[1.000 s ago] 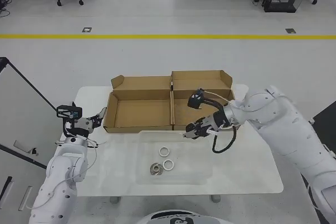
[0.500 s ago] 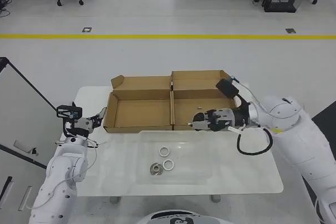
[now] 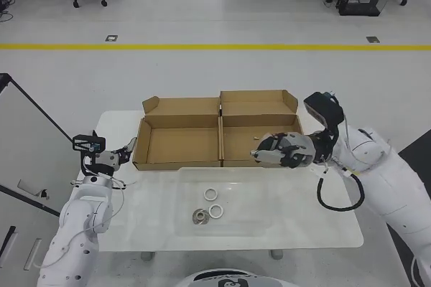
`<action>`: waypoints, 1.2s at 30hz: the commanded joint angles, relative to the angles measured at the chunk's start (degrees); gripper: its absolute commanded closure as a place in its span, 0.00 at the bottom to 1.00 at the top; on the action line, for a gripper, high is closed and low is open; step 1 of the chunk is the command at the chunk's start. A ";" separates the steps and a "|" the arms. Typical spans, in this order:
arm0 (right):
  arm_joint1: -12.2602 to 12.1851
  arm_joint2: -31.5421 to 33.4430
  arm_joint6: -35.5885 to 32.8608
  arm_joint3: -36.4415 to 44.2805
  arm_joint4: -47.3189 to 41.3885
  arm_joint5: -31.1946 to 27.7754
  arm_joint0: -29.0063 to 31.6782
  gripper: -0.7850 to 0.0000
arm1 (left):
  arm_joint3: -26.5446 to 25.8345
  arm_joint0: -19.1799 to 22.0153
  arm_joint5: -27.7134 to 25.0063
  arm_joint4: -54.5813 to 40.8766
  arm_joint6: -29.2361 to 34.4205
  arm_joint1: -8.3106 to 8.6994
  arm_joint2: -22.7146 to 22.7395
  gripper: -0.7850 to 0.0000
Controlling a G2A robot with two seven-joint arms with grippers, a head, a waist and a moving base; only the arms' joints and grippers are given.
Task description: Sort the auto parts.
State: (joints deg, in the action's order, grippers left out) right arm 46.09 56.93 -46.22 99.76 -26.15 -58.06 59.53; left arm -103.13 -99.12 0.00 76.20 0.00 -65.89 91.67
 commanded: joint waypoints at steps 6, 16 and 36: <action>-0.55 -0.12 -0.07 1.84 0.38 0.06 -1.44 1.00 | 0.00 0.00 0.00 0.00 0.00 0.00 0.00 0.00; -0.55 -0.12 -0.07 1.84 0.38 0.06 -1.44 1.00 | 0.00 0.00 0.00 0.00 0.00 0.00 0.00 0.00; 3.73 0.99 -0.07 9.75 -25.67 0.06 0.20 1.00 | 0.00 0.00 0.00 0.00 0.00 0.00 0.00 0.00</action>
State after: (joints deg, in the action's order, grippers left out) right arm 49.53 57.98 -46.54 109.21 -50.83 -58.00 59.74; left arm -103.13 -99.12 0.00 76.20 0.00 -65.89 91.67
